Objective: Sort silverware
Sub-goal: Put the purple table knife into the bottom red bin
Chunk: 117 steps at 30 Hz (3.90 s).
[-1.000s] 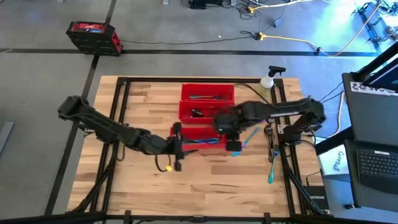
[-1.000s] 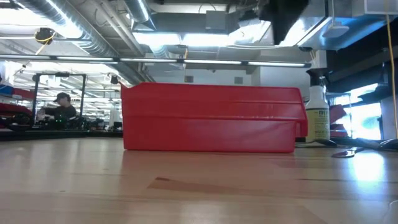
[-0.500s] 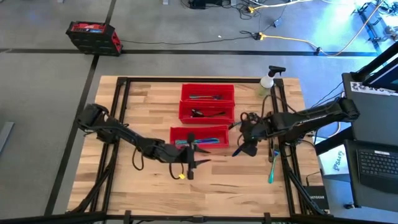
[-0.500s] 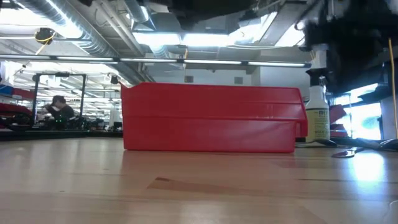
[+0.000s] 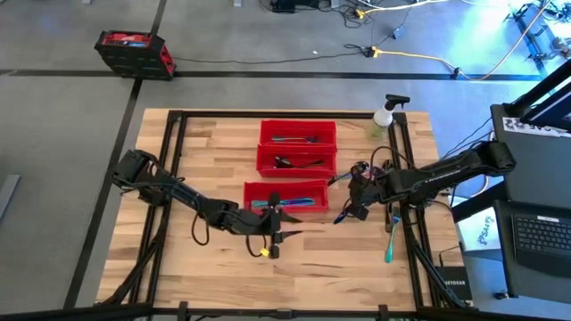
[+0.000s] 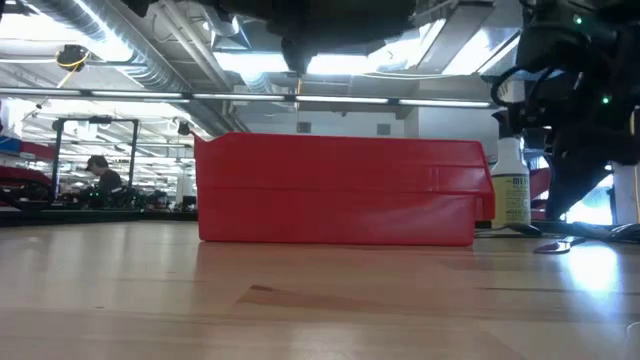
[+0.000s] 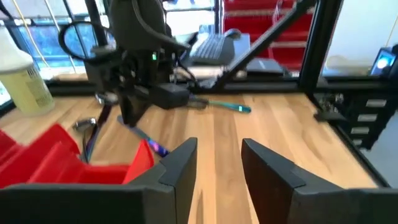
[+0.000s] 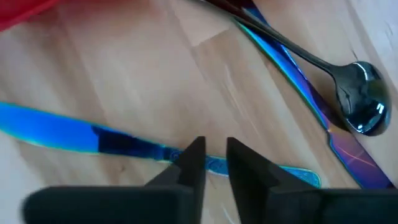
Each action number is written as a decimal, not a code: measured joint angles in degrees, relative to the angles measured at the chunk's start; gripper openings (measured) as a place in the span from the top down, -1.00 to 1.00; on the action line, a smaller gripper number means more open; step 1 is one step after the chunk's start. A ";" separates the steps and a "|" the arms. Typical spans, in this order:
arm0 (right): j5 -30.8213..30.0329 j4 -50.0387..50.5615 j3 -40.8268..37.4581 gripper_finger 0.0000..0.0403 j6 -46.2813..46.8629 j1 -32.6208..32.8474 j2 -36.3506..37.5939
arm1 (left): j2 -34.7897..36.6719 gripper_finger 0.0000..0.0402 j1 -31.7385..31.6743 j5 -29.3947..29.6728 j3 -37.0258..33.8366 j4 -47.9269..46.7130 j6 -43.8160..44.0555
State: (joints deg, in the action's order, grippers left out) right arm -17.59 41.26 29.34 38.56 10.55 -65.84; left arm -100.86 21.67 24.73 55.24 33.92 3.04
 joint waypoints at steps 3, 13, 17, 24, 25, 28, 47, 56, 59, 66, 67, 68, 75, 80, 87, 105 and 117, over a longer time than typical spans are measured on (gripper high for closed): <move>-1.79 -1.67 -1.42 0.97 1.84 0.00 0.00 | 0.00 0.43 0.02 -0.01 0.00 -1.00 2.48; -1.70 -3.50 -4.49 0.99 4.81 -0.07 -0.02 | 0.02 0.43 0.04 0.00 0.04 -3.88 7.48; -1.72 -4.07 -4.72 1.00 5.08 -0.07 -0.02 | 0.02 0.43 0.04 0.00 0.04 -3.83 7.42; -0.10 -4.49 -4.72 1.00 9.04 0.02 -0.02 | 0.02 0.43 0.04 0.01 0.04 -2.81 8.54; 0.23 -4.65 -4.72 1.00 9.25 0.02 -0.02 | 0.02 0.43 0.04 0.02 0.04 -2.39 8.64; 1.05 -5.15 -4.72 1.00 9.63 0.02 -0.02 | 0.02 0.43 0.04 0.02 0.04 -2.07 8.88; -3.88 -5.25 -4.72 1.00 20.28 3.79 -0.02 | 0.02 0.43 0.04 0.06 0.04 -1.62 8.99; -1.89 -5.43 -4.69 1.00 24.83 3.69 -2.18 | 0.02 0.43 0.07 0.07 0.04 -1.59 9.19; -1.57 -5.62 -4.32 1.00 25.37 3.69 -5.20 | 0.02 0.43 0.04 0.07 0.04 -1.61 9.21; -1.98 -8.28 -3.70 1.00 25.71 3.74 -7.82 | 0.02 0.43 0.07 0.07 0.03 -1.69 9.23; -1.75 -8.07 -3.37 1.00 25.71 3.74 -7.89 | 0.02 0.43 0.07 0.07 0.03 -1.72 9.48; -1.57 -7.90 -3.10 1.00 25.71 3.74 -7.93 | 0.02 0.43 0.07 0.08 0.03 -1.72 9.72; 4.10 -7.94 -1.02 1.00 25.73 3.83 -8.00 | 0.02 0.43 0.07 0.09 0.02 -2.11 10.59; 4.06 -8.09 1.61 1.00 25.51 7.30 -8.00 | 0.04 0.43 0.07 0.09 0.02 -2.09 10.52; 3.36 -2.76 4.55 1.00 26.93 11.33 -7.98 | 0.04 0.43 -0.07 0.09 0.02 -2.07 10.27; 8.82 -11.61 4.89 1.00 22.50 12.00 -16.65 | 0.04 0.43 -0.07 0.11 0.02 -1.98 10.46; 8.54 -20.84 7.46 1.00 28.97 19.41 -19.46 | 0.04 0.43 -0.07 1.37 0.02 -1.98 10.73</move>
State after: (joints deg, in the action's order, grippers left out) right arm -9.05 20.42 36.80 67.53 29.95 -85.31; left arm -100.82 21.61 26.10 55.27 31.95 13.77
